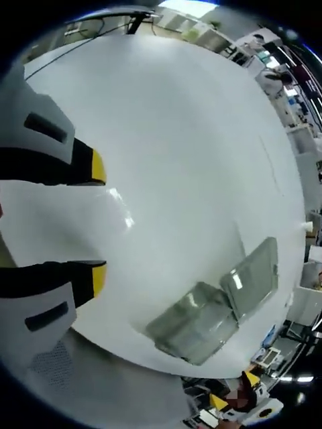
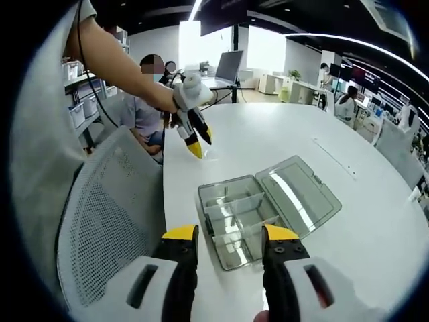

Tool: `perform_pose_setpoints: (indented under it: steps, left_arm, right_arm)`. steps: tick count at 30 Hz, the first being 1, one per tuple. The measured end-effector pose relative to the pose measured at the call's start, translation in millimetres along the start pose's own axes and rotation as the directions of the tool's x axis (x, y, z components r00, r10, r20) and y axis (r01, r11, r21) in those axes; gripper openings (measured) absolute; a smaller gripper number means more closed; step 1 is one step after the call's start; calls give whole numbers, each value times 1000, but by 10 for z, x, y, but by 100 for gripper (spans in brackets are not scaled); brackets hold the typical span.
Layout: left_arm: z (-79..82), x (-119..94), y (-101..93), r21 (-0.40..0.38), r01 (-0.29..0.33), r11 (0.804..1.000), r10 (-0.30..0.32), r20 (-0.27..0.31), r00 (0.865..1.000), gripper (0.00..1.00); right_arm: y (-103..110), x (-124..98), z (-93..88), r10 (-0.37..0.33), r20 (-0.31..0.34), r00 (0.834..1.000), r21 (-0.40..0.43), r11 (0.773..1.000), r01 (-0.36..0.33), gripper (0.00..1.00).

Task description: Insert the divider into the dual guide fixture by aligning both edges with the guide slots and pushing it downward to the bottom, including one-sided entry, uneven engagement, binding, and posture correction.

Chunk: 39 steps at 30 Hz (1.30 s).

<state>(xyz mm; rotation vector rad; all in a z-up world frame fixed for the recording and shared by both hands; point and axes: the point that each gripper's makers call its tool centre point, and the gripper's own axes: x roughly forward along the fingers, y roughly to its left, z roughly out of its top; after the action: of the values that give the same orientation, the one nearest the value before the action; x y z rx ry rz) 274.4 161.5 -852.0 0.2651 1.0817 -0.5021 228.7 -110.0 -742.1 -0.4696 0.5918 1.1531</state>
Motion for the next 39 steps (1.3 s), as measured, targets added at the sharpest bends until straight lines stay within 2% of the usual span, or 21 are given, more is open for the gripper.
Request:
perform_pose_setpoints:
  steps: [17, 19, 31, 39]
  left_arm:
    - [-12, 122, 6, -96, -73, 993, 64, -94, 994, 37]
    - [7, 127, 8, -105, -76, 992, 67, -85, 994, 37]
    - [21, 139, 76, -154, -125, 980, 108, -116, 987, 35]
    - [15, 145, 95, -143, -151, 978, 132, -134, 982, 30]
  right_arm:
    - [-20, -9, -36, -1, -1, 1000, 10, 1000, 1, 33]
    - [-21, -6, -37, 1, -2, 1000, 9, 1000, -1, 33]
    - [-41, -3, -40, -1, 3, 1000, 16, 1000, 1, 33]
    - [-36, -3, -62, -1, -1, 1000, 20, 1000, 1, 32]
